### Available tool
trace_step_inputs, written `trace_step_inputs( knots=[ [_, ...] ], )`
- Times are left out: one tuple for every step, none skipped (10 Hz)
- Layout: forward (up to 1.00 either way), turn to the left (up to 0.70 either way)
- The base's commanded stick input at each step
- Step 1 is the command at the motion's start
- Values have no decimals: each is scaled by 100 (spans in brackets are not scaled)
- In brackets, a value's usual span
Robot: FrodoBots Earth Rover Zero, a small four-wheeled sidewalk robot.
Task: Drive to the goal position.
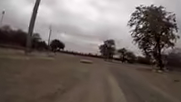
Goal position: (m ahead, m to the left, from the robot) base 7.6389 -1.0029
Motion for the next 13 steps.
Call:
trace_step_inputs(
  knots=[
    [70,-1],
    [70,-2],
    [70,-11],
    [70,-27],
    [70,-35],
    [70,-22],
    [70,-1],
    [70,-1],
    [70,-1],
    [70,-1],
    [70,-1],
    [70,-1],
    [70,-1]
  ],
)
